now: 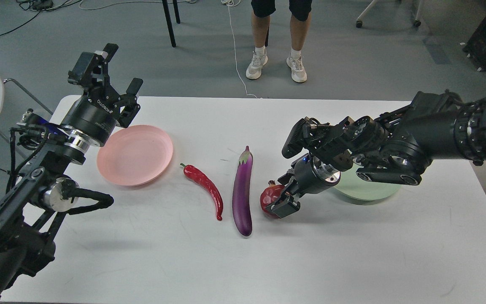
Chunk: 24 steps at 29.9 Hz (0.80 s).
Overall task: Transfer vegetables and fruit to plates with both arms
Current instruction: 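Move the right gripper to the red pomegranate and grasp it, then carry the pomegranate onto the green plate beside the peach, release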
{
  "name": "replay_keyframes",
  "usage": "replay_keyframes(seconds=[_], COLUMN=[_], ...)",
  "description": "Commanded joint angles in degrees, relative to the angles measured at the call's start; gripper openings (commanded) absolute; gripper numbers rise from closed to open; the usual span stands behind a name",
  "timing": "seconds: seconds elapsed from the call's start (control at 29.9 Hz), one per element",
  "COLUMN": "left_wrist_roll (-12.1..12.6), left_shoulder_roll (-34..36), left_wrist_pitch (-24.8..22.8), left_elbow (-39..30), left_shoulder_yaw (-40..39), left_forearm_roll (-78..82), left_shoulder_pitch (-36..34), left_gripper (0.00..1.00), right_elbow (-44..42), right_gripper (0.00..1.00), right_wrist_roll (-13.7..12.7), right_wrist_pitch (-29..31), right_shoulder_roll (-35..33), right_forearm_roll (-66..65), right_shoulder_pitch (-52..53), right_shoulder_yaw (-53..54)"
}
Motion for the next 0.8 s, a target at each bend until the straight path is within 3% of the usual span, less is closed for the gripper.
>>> replay_keyframes(seconds=[0.0, 0.3, 0.54, 0.77], left_wrist_roll=[0.00, 0.00, 0.00, 0.00], left_shoulder_roll=[0.00, 0.00, -0.35, -0.61], left_wrist_pitch=[0.00, 0.00, -0.08, -0.08], left_elbow=[0.00, 0.00, 0.00, 0.09], left_shoulder_yaw=[-0.09, -0.09, 0.35, 0.62], left_forearm_roll=[0.00, 0.00, 0.00, 0.09], left_shoulder_pitch=[-0.08, -0.08, -0.08, -0.17], left_gripper=[0.98, 0.98, 0.98, 0.98], right_elbow=[0.09, 1.14, 0.80, -2.28], right_gripper=[0.40, 0.39, 0.39, 0.39], right_wrist_roll=[0.00, 0.00, 0.00, 0.00], right_wrist_pitch=[-0.18, -0.18, 0.08, 0.00], right_shoulder_roll=[-0.09, -3.42, -13.08, -21.61], right_forearm_roll=[0.02, -0.06, -3.39, -11.75], right_shoulder_pitch=[0.33, 4.19, 7.80, 4.82], right_shoulder_yaw=[0.00, 1.14, 1.41, 0.88])
